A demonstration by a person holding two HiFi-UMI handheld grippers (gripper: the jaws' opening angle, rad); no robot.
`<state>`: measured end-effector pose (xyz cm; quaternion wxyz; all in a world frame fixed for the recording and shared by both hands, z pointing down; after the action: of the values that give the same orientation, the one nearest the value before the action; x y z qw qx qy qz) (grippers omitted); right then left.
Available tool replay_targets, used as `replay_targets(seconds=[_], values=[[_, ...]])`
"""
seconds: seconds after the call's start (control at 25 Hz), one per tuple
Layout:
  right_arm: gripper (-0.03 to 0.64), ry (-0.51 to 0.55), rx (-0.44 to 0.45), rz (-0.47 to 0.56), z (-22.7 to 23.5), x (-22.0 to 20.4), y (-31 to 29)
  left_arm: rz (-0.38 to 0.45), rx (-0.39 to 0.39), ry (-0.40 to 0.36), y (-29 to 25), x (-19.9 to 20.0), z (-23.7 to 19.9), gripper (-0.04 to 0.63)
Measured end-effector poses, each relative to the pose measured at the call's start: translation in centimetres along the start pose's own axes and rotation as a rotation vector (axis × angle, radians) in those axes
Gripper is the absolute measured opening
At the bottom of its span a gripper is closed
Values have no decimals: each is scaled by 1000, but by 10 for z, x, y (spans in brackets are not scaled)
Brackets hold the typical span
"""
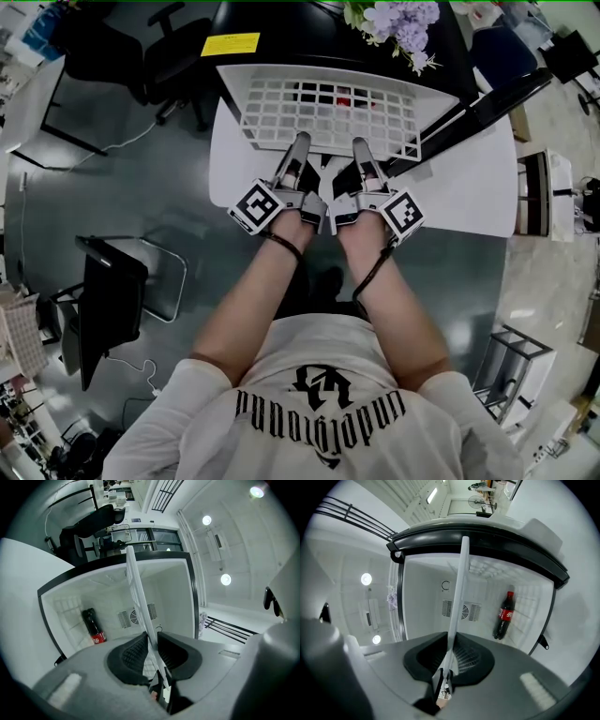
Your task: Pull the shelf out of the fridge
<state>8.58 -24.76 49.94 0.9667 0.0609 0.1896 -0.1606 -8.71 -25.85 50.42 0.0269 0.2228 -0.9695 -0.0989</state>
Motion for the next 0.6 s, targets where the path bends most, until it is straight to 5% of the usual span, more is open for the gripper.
replay_targets(seconds=[0.6], values=[[40,-2,25,-22,-9,-7,27,11,-21,-21,26,-10,9,74]])
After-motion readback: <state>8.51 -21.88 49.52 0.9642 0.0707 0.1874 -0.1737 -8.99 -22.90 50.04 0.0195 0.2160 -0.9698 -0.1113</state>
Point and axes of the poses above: the fingertips, and each gripper's own axes: y backward along the fingers, z to its right, x out of its top, the point moved 7 cm from there along y, backward along the fingers, and after that the axes turned 13 degrees about y, right-handed, at the moved point
